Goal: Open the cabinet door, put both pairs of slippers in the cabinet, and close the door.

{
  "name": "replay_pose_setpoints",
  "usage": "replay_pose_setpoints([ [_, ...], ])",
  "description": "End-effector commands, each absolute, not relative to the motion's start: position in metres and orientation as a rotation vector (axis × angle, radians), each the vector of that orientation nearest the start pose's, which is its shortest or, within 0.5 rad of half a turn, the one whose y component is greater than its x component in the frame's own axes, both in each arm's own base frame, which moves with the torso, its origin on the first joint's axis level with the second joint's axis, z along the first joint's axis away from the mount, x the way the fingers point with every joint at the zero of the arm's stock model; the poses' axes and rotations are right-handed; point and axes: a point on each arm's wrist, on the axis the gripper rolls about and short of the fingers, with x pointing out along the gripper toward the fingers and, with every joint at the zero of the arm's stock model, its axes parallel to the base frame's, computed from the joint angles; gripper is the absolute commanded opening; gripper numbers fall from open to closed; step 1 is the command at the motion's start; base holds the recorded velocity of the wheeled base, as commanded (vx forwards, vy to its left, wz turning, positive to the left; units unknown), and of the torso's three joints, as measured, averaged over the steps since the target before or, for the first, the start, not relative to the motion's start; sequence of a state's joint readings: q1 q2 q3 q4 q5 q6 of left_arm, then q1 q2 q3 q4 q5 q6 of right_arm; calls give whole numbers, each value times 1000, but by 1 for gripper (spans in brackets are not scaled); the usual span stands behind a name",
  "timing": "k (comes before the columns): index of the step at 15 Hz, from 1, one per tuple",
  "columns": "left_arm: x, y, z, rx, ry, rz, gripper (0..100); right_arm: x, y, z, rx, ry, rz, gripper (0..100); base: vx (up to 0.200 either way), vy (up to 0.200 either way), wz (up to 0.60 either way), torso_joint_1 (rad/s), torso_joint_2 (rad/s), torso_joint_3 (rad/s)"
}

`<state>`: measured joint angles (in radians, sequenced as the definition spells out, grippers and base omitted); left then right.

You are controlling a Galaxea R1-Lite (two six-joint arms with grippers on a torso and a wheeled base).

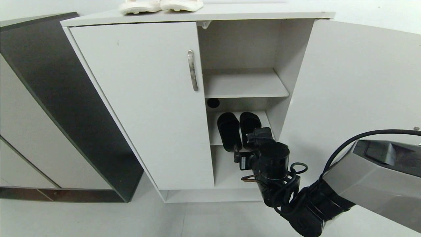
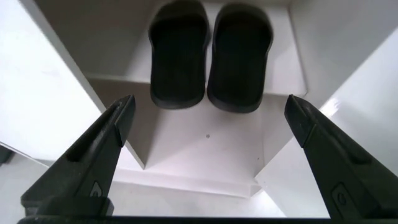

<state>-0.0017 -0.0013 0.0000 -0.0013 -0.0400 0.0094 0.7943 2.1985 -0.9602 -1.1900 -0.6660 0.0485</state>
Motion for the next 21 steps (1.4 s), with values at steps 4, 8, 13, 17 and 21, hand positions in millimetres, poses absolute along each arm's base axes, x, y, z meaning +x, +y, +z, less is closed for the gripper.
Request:
replay_pose_setpoints([
  [4,-23,-1,76,8,-2,-41,0,289,276,97,10,45,131,100,0,0,0,-2,2,206],
  [8,-23,-1,76,8,-2,-40,0,285,272,93,-15,62,131,100,0,0,0,3,-1,87],
  [13,-23,-1,76,8,-2,-40,0,284,271,90,-34,70,131,100,0,40,0,0,1,2],
  [17,-23,-1,76,8,-2,-40,0,283,270,87,-46,81,131,100,0,200,0,9,5,2],
  [21,-23,-1,76,8,-2,-40,0,281,268,84,-56,92,131,100,0,200,0,4,1,7],
])
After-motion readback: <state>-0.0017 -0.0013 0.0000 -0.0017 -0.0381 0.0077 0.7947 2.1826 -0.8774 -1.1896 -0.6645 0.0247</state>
